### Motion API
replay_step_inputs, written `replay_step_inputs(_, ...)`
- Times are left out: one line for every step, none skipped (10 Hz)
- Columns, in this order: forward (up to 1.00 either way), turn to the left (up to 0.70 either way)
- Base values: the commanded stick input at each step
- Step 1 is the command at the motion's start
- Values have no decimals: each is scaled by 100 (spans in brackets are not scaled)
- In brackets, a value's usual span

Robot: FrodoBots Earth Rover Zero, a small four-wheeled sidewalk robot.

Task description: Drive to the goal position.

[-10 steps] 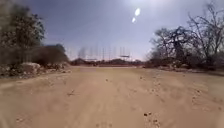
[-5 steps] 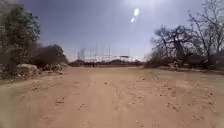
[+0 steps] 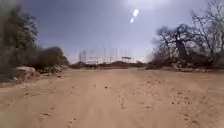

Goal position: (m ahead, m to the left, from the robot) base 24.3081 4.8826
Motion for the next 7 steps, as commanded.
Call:
replay_step_inputs(85,0)
replay_step_inputs(85,0)
replay_step_inputs(85,0)
replay_step_inputs(85,0)
replay_step_inputs(85,0)
replay_step_inputs(85,0)
replay_step_inputs(85,0)
